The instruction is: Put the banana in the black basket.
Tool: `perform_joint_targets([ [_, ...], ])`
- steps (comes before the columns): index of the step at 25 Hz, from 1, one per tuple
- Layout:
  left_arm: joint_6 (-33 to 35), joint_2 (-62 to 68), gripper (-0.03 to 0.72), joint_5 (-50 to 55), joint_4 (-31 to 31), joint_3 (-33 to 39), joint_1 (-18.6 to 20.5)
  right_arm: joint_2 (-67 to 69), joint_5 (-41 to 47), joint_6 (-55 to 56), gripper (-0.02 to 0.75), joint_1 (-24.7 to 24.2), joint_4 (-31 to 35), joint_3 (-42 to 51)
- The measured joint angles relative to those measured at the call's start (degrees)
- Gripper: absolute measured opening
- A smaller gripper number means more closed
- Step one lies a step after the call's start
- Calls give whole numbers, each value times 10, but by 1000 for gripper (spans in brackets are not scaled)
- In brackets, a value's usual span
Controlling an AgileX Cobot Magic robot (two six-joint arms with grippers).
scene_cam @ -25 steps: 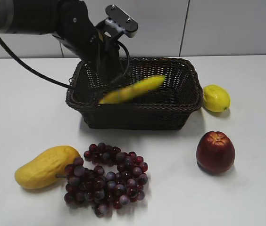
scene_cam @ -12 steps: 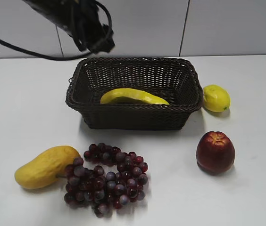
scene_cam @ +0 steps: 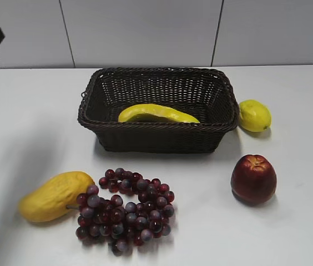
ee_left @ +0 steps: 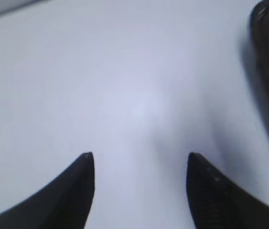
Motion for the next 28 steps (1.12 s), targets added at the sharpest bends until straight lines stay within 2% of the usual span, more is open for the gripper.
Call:
perform_joint_targets([
  [2, -1, -1, 589, 42, 0, 0, 28, 0, 0, 0, 520, 0, 0, 0],
  [6, -1, -6, 589, 56, -12, 2, 69, 0, 0, 0, 520, 0, 0, 0],
  [10, -1, -41, 589, 56, -36, 37, 75, 0, 0, 0, 520, 0, 0, 0],
  [15, -1, -144, 586, 56, -60, 127, 75, 0, 0, 0, 520, 0, 0, 0],
  [28, -1, -532, 584, 39, -61, 393, 75, 0, 0, 0, 520, 0, 0, 0],
])
